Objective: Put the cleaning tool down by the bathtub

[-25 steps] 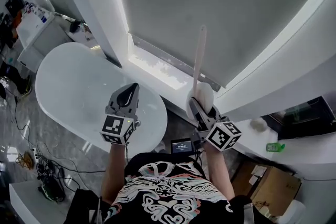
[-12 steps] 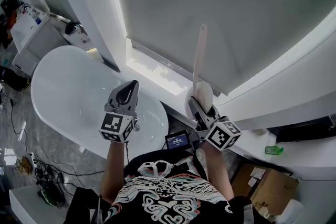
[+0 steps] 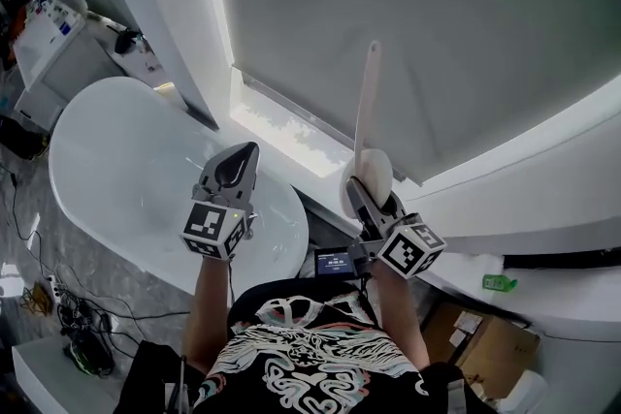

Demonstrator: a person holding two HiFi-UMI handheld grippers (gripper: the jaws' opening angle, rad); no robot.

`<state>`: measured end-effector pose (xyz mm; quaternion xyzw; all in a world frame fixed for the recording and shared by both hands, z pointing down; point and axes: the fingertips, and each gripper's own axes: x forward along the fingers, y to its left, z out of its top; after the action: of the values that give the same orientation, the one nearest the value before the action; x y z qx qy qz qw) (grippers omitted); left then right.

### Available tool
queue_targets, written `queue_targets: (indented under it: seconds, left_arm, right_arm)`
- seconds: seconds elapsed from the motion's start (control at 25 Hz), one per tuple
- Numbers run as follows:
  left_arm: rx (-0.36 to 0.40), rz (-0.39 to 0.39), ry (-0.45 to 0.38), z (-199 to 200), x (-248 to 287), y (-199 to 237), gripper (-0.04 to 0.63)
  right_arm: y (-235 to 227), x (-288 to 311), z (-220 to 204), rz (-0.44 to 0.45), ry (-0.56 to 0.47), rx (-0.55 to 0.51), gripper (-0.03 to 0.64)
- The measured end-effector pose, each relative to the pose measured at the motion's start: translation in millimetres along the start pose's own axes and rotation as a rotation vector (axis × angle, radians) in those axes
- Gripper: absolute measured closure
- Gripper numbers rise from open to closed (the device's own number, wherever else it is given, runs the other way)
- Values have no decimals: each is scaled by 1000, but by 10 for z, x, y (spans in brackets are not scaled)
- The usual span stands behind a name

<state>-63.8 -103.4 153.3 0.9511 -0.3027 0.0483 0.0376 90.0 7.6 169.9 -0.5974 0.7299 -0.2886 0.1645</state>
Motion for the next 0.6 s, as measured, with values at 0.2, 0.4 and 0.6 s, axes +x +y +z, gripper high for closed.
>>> queue_targets:
  seconds: [0.2,0.4,0.6]
  left_arm:
    - [-10,0,14,-26,69,44,578]
    - [-24,1,36,-138,185,109,578]
    - [-21,10,57,-204,227,185,578]
  right_arm:
    - [-16,47,-24,8,9,25,426]
    - [-96,169,-20,1,11,2,426]
    - [-153,304,-43,14,21,-22,426]
